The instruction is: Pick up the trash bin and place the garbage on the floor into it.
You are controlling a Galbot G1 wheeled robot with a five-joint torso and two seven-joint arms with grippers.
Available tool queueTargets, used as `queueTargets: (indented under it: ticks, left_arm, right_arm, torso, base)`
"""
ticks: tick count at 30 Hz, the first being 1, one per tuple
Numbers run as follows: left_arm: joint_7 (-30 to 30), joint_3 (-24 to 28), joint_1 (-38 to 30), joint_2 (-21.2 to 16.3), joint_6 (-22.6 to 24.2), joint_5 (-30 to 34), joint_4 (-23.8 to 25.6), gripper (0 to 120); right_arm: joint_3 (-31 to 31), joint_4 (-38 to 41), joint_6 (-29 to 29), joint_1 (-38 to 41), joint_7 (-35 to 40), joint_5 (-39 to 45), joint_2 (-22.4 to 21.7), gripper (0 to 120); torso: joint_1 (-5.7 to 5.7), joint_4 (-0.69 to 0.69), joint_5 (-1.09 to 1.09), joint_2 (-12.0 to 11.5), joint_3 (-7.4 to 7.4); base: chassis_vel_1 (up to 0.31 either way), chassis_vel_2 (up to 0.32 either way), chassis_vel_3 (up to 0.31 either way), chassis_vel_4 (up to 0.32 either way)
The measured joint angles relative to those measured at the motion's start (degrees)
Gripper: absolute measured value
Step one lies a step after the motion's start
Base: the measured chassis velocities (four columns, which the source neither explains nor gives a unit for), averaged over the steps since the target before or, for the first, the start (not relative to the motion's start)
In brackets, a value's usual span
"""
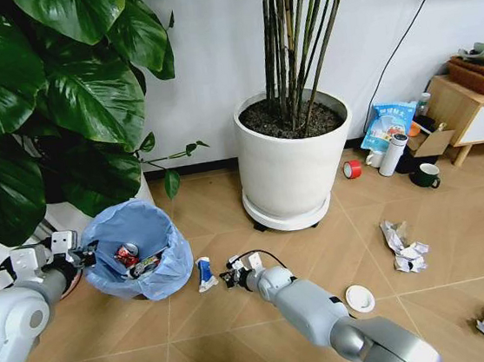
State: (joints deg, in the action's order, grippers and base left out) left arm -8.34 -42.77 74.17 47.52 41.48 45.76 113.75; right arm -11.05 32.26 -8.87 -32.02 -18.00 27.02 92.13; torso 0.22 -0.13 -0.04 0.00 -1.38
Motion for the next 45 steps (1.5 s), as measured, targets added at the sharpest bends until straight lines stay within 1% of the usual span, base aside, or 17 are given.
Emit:
queueTargets:
  ticks: [8,11,12,16,18,19,20,22,23,28,29,31,32,34,37,39,45]
  left_arm:
    - [0.21,-0.65,0.45,-0.02,-0.01,0.05,0.02,0]
    - [0.25,-0.62,0.42,0.04,-0.02,-0.01,-0.04,0]
    - [0.25,-0.62,0.42,0.04,-0.02,-0.01,-0.04,0]
    - [0.25,-0.47,0.28,0.04,-0.05,-0.03,-0.09,0]
    - [0.26,-0.44,0.27,0.05,-0.05,-0.03,-0.10,0]
    - [0.26,-0.38,0.26,0.05,-0.06,-0.05,-0.10,0]
    - [0.25,-0.35,0.25,0.05,-0.07,-0.06,-0.10,0]
    - [0.25,-0.20,0.19,0.05,-0.08,-0.06,-0.10,0]
    - [0.25,-0.20,0.19,0.05,-0.08,-0.06,-0.10,0]
    - [0.19,-0.08,0.07,-0.07,-0.09,-0.06,-0.09,0]
    - [0.10,-0.03,0.04,-0.13,-0.10,-0.06,-0.09,0]
    - [0.03,0.02,0.04,-0.15,-0.11,-0.06,-0.04,0]
    - [0.03,0.02,0.04,-0.15,-0.11,-0.06,-0.04,0]
    - [-0.13,0.10,0.05,-0.13,-0.12,-0.06,0.08,0]
    - [-0.24,0.15,0.05,-0.13,-0.14,-0.06,0.09,0]
    - [-0.25,0.16,0.00,-0.12,-0.19,-0.06,0.09,0]
    - [-0.32,0.49,-0.39,-0.18,-0.24,-0.06,0.07,0]
  right_arm:
    - [-0.15,3.26,-0.69,0.11,0.14,0.39,0.01,0]
    - [-1.16,3.22,-1.32,0.58,0.11,0.57,0.01,11]
    - [-1.16,3.22,-1.32,0.58,0.11,0.57,0.01,11]
    - [-2.03,2.54,-1.62,0.74,0.08,0.58,0.01,30]
    - [-2.09,2.41,-1.63,0.74,0.07,0.58,0.00,32]
    - [-2.13,2.27,-1.66,0.73,0.06,0.60,0.01,39]
    - [-2.16,2.25,-1.66,0.73,0.03,0.63,0.00,41]
    - [-2.27,2.24,-1.71,0.68,-0.23,0.81,0.00,51]
    - [-2.27,2.24,-1.71,0.68,-0.23,0.81,0.00,51]
    - [-2.51,2.15,-1.85,0.68,-0.53,1.27,0.00,64]
    - [-2.67,1.93,-1.85,0.67,-0.56,1.41,0.01,76]
    - [-2.71,1.72,-1.85,0.67,-0.59,1.45,0.01,84]
    - [-2.71,1.72,-1.85,0.67,-0.59,1.45,0.01,84]
    - [-2.62,1.29,-1.81,0.65,-0.68,1.47,0.00,93]
    - [-2.46,1.03,-1.74,0.62,-0.78,1.47,0.00,95]
    - [-2.41,0.80,-1.68,0.60,-0.96,1.46,0.01,89]
    - [-2.29,0.40,-1.51,0.60,-1.33,1.45,0.01,80]
  torso:
    - [0.00,0.01,0.01,0.00,0.00]
    - [0.00,0.00,0.00,0.00,0.00]
    - [0.00,0.00,0.00,0.00,0.00]
    - [0.00,0.00,0.00,0.00,0.00]
    - [0.00,0.00,0.00,0.00,0.00]
    - [0.00,0.00,0.00,0.00,0.00]
    - [0.00,0.00,0.00,0.00,0.00]
    - [0.00,0.00,0.00,0.00,0.00]
    - [0.00,0.00,0.00,0.00,0.00]
    - [0.00,0.00,0.00,0.00,0.00]
    - [0.00,0.00,0.00,0.00,0.00]
    - [0.00,0.00,0.00,0.00,0.00]
    - [0.00,0.00,0.00,0.00,0.00]
    - [0.00,0.00,0.00,0.00,0.00]
    - [0.00,0.00,0.00,0.00,0.00]
    - [0.00,0.00,0.00,0.00,0.00]
    - [0.00,0.00,0.00,0.00,0.00]
  base:
    - [0.000,0.000,0.000,0.000]
    - [0.000,0.000,0.000,0.000]
    - [0.000,0.000,0.000,0.000]
    - [0.000,0.000,0.000,0.000]
    - [0.000,0.000,0.000,0.000]
    - [0.000,0.000,0.000,0.000]
    - [0.000,0.000,0.000,0.000]
    - [0.000,0.000,0.000,0.000]
    - [0.000,0.000,0.000,0.000]
    - [0.000,0.000,0.000,0.000]
    - [0.000,0.000,0.000,0.000]
    - [0.000,0.000,0.000,0.000]
    - [0.000,0.000,0.000,0.000]
    - [0.000,0.000,0.000,0.000]
    - [0.000,0.000,0.000,0.000]
    - [0.000,0.000,0.000,0.000]
    - [0.000,0.000,0.000,0.000]
